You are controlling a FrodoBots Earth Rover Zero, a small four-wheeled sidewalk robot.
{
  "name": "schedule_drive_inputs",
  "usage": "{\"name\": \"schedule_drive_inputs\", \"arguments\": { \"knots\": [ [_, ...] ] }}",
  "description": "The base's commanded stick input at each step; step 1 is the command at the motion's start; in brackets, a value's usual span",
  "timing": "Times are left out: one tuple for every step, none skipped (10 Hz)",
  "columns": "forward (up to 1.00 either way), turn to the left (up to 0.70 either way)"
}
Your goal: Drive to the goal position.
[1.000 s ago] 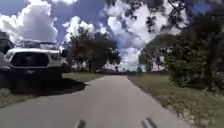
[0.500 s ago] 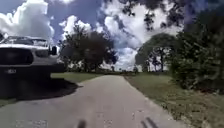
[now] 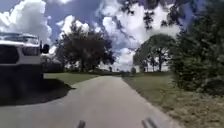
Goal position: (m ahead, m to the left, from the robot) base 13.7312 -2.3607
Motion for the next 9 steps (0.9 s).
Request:
{"name": "schedule_drive_inputs", "arguments": {
  "knots": [
    [0.70,0.00],
    [0.70,0.00],
    [0.70,0.00],
    [0.70,0.00],
    [0.70,0.00],
    [0.70,0.00],
    [0.70,0.00],
    [0.70,0.00],
    [0.70,0.00]
  ]
}}
